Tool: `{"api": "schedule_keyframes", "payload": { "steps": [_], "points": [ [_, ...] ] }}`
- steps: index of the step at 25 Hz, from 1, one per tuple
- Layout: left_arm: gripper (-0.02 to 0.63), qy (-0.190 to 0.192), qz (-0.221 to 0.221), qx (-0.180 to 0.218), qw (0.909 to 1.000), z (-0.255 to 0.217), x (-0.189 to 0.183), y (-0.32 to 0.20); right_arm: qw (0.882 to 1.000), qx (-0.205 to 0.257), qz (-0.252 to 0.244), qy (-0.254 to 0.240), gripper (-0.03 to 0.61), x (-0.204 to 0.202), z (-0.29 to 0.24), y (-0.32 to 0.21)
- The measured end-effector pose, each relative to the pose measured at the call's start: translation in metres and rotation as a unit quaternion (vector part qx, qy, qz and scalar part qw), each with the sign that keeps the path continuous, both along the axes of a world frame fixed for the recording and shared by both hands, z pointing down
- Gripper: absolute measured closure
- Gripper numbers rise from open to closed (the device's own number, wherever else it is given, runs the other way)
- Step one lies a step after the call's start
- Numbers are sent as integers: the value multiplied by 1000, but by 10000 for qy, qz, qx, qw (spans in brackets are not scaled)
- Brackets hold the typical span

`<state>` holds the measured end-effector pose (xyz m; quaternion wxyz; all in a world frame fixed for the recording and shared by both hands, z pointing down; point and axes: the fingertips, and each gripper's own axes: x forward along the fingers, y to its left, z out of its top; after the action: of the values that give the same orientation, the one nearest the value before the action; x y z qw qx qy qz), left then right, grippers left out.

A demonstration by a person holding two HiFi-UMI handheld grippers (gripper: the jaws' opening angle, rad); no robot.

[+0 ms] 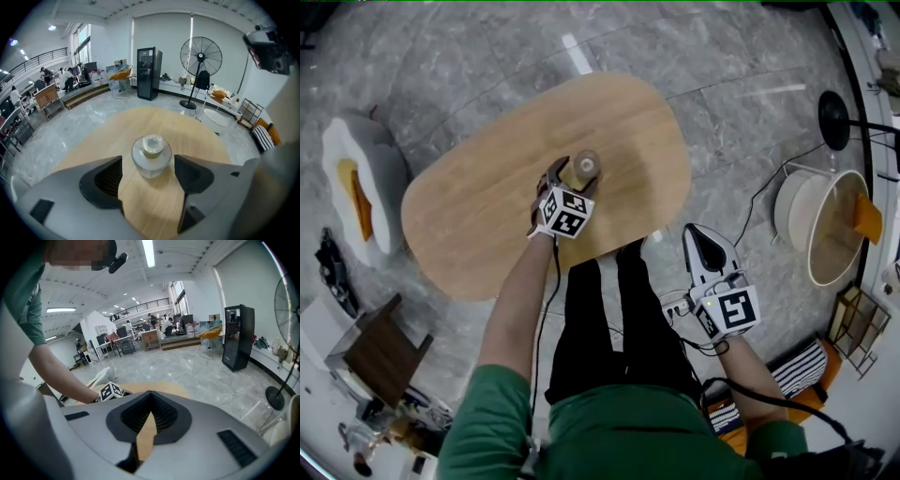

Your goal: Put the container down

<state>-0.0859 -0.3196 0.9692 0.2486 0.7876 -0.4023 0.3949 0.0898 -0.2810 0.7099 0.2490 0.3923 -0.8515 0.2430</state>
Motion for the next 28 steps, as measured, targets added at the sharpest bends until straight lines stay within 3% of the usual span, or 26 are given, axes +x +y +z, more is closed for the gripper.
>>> {"api": "schedule_keyframes", "payload": {
  "steps": [5,9,10,11,12,13,15,23,28],
  "points": [
    [272,-2,-491,312,9983,-66,-30,12,9995,290,9,-159,565,-20,-34,-5],
    [273,361,-930,668,9928,-146,-45,22,9981,534,87,-310,565,-35,-63,-11],
    [295,468,-973,755,9913,-168,-46,25,9976,595,89,-351,565,-39,-72,-13],
    [368,565,-1003,848,9897,-192,-47,27,9970,663,84,-396,565,-42,-84,-15],
    [491,652,-1045,942,9879,-215,-48,30,9963,740,79,-440,565,-46,-96,-18],
    [542,741,-1117,1040,9855,-239,-48,32,9954,824,78,-485,565,-49,-110,-20],
    [574,961,-1309,1288,9783,-290,-50,35,9930,1020,95,-587,565,-55,-141,-25],
    [580,1649,-1761,2621,9344,-487,-39,38,9793,1756,110,-1003,565,-59,-257,-34],
    [580,1689,-1859,2960,9216,-553,-26,58,9757,1988,-115,-914,565,-56,-303,-10]
  ]
}}
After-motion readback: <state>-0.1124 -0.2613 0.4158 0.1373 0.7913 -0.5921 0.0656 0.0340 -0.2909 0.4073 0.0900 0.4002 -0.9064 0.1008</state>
